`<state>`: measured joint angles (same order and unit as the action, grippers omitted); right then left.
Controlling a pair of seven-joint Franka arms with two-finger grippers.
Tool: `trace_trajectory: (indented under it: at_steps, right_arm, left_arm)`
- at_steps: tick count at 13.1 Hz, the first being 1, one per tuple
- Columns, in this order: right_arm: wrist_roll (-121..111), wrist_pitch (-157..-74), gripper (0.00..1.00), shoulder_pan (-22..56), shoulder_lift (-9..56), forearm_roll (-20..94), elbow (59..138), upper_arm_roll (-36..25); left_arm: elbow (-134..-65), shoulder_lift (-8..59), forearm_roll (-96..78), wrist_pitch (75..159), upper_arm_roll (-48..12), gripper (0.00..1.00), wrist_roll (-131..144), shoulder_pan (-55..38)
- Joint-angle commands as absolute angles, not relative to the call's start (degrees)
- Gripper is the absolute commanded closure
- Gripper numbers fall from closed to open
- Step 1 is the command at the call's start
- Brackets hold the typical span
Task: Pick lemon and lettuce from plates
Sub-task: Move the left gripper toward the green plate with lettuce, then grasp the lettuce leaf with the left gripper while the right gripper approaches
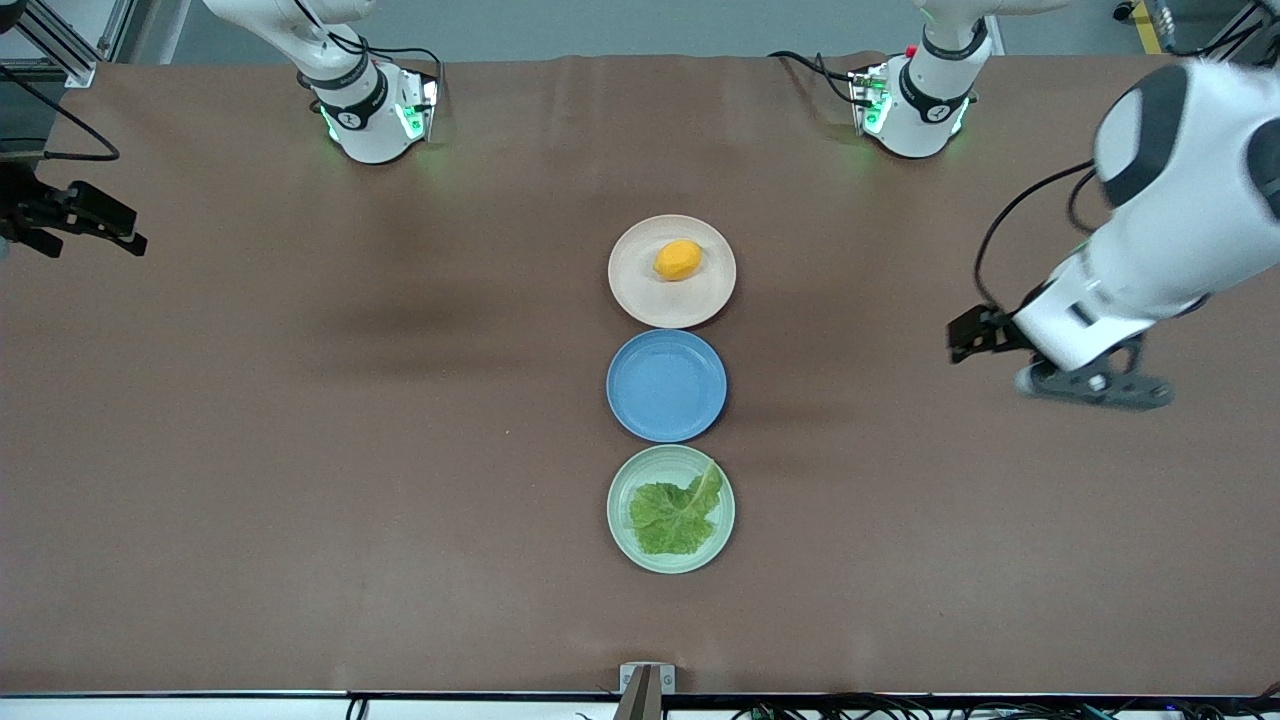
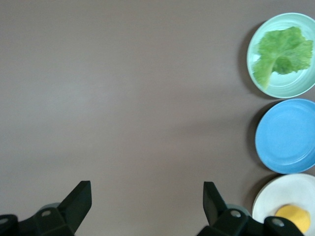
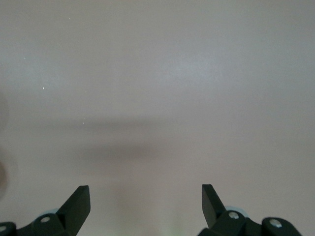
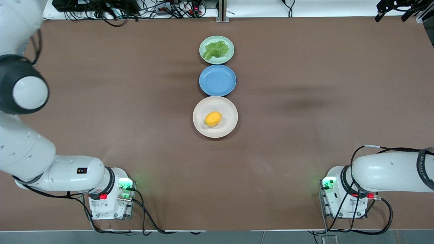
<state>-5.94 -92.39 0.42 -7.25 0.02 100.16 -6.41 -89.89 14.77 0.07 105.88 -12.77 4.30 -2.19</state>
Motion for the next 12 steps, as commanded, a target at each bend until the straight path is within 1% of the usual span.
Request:
trace_trajectory:
  at_steps: [1,3,5,7,8,9,10,11,12]
  right_arm:
    - [-6.6,-92.6,0.00,-1.1,-1.4,-0.7,97.7,-5.6]
    - [-6.7,-92.8,0.00,-1.2,3.3,-0.8,96.2,-5.6]
    - [-6.6,-94.4,0.00,-0.8,8.8,-3.3,93.0,-5.6]
    - [-2.6,-94.6,0.00,0.8,9.3,-2.6,93.2,-5.5]
    - [5.3,-94.7,0.00,1.7,9.4,0.0,93.3,-5.4]
    - [13.3,-95.3,0.00,3.1,9.5,2.8,94.6,-5.4]
    - [18.5,-96.3,0.00,5.1,9.2,4.5,96.6,-5.3]
    - [24.7,-98.4,0.00,7.7,8.5,5.2,99.3,-5.3]
    - [30.4,-101.0,0.00,10.3,7.9,5.4,101.7,-5.2]
  left_arm:
    - [-85.4,24.1,-0.4,112.3,-12.4,0.00,5.4,-8.9]
    - [-82.5,30.6,1.9,118.7,-12.4,0.00,6.3,-11.7]
    - [-79.8,36.1,2.5,126.1,-12.2,0.00,8.7,-15.2]
    - [-79.2,41.2,2.5,136.5,-11.7,0.00,9.6,-18.4]
    - [-79.2,43.8,2.7,142.2,-11.1,0.04,9.5,-20.5]
    - [-79.1,46.1,4.4,147.7,-8.4,0.07,9.6,-24.0]
    - [-79.1,47.6,5.4,150.3,-4.5,0.11,9.6,-27.7]
    - [-79.0,48.9,5.4,150.9,-0.7,0.17,9.5,-31.0]
    - [-78.1,50.4,5.3,151.3,0.7,0.22,9.6,-32.3]
